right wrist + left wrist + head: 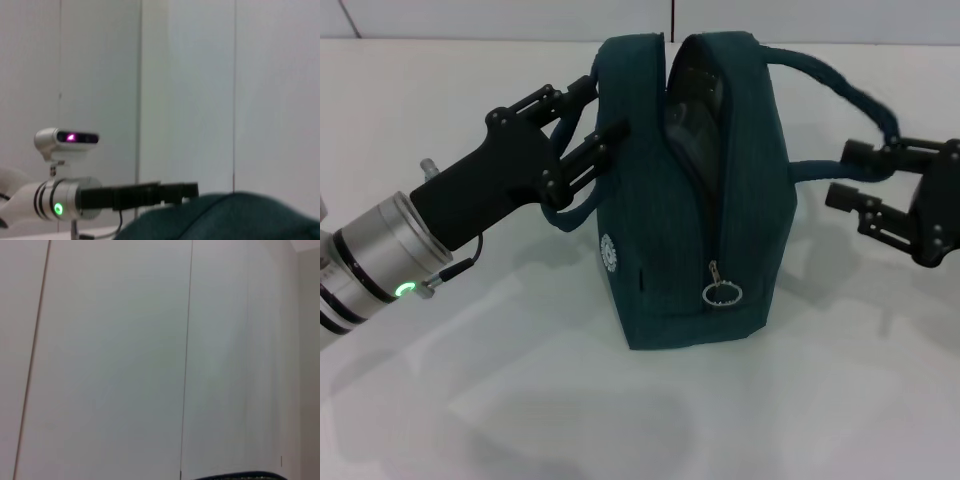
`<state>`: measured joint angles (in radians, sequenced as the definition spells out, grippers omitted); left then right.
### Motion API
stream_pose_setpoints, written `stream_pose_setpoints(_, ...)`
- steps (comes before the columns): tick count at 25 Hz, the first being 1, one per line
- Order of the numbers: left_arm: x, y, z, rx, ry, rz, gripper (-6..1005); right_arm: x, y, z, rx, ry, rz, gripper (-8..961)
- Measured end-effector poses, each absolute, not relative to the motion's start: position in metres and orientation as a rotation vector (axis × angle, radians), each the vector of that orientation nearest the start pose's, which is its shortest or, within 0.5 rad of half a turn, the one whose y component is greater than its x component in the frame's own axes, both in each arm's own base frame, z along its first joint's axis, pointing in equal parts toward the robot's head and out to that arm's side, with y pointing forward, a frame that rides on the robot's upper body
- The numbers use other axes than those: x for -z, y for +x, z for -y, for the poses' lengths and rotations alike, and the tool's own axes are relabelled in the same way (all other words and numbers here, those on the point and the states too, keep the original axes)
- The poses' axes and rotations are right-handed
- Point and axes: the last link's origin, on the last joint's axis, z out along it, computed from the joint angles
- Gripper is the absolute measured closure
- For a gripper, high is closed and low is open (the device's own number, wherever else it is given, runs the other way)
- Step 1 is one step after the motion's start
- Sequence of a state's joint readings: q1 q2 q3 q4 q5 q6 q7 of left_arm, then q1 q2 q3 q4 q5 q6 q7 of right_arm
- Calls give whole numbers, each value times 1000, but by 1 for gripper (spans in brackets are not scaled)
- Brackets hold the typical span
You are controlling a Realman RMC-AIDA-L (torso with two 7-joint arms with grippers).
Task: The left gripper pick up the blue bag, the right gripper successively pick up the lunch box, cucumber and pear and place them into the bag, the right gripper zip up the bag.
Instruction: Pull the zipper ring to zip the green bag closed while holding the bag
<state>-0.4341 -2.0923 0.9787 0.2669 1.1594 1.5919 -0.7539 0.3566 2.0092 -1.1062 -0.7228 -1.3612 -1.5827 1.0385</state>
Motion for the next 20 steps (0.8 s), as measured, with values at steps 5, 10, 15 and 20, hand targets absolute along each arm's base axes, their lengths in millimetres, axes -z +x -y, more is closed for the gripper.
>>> stream_pose_setpoints(5, 20, -255, -301, 1230, -2219, 330, 471, -28, 237, -302, -1098, -2521, -18, 421)
stream_pose_setpoints(10, 21, -254, -302, 1232, -2224, 324, 472, -30, 235, -289, -1159, -2572, 41, 398)
stream_pose_setpoints(15, 21, -254, -302, 1233, -2224, 324, 472, -28, 237, -270, -1135, -2777, 112, 284)
stream_pose_setpoints(20, 21, -253, -302, 1237, -2228, 318, 473, 1, 238, -276, -1014, -2892, 34, 241)
